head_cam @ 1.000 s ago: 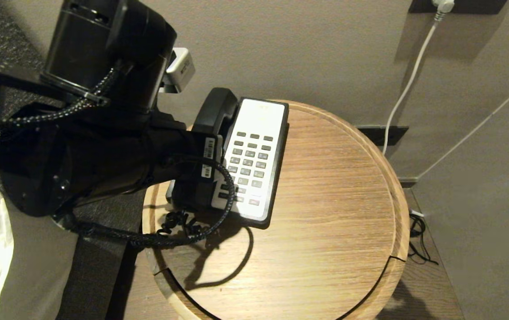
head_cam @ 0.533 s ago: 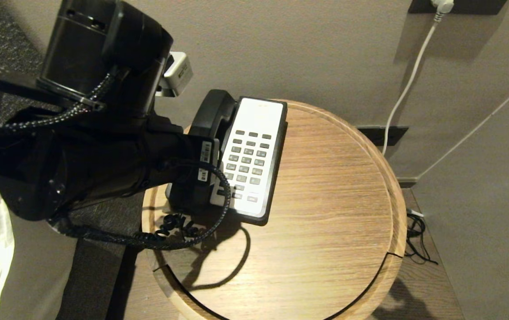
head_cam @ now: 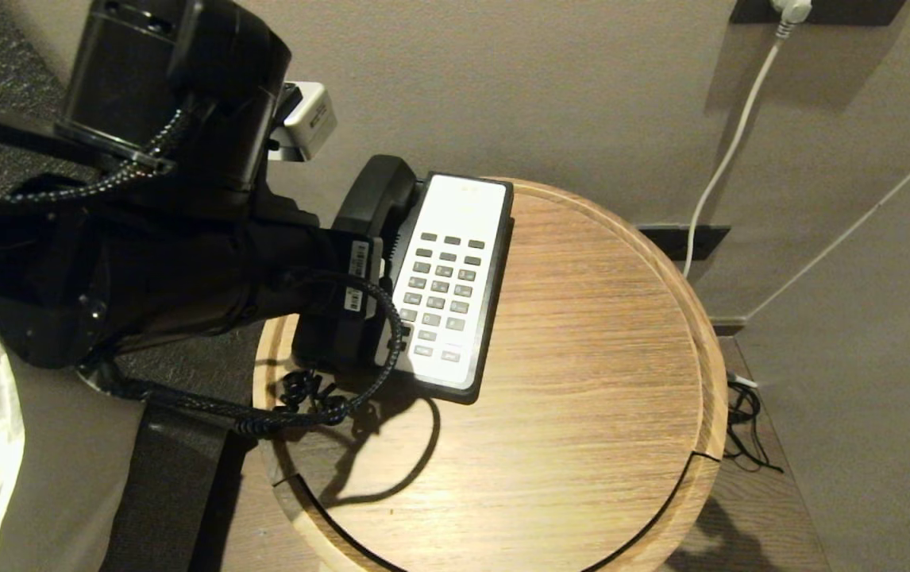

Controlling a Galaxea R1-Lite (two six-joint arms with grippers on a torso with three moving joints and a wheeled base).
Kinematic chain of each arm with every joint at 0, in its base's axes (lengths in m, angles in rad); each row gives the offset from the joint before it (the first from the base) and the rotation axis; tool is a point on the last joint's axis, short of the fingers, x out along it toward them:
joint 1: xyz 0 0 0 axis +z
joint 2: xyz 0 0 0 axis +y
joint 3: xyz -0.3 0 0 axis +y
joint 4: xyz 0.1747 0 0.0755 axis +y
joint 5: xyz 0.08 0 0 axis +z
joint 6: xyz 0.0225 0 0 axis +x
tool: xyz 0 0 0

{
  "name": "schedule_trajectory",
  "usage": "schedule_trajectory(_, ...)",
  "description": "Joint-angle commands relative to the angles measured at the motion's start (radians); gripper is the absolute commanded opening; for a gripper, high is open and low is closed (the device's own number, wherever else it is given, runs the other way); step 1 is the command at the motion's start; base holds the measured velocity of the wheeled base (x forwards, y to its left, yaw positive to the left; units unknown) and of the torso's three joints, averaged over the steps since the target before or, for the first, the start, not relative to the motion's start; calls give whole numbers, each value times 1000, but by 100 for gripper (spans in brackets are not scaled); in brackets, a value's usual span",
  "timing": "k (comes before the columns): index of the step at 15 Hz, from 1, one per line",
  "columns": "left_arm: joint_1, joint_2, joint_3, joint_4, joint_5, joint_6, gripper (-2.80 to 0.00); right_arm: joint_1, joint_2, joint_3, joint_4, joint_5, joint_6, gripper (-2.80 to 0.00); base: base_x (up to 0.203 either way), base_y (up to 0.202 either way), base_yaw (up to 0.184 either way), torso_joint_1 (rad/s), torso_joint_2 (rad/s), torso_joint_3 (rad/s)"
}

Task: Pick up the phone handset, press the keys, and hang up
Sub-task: Put the handset back

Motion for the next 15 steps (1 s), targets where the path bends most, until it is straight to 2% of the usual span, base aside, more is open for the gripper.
schedule_trajectory(1, 0, -6, -19, -2, -2, 0, -280, 0, 0, 2, 4, 1, 6, -280, 0, 0, 0, 0, 0, 0)
schedule_trajectory(7, -2, 28, -65, -5, -31, 0, -280, 0, -4, 2, -11, 2, 9, -280, 0, 0, 0, 0, 0, 0)
schedule_trajectory(15, 0, 20, 0, -5, -31, 2, -280, 2, -4, -4, -13, 8, 6, -280, 0, 0, 0, 0, 0, 0)
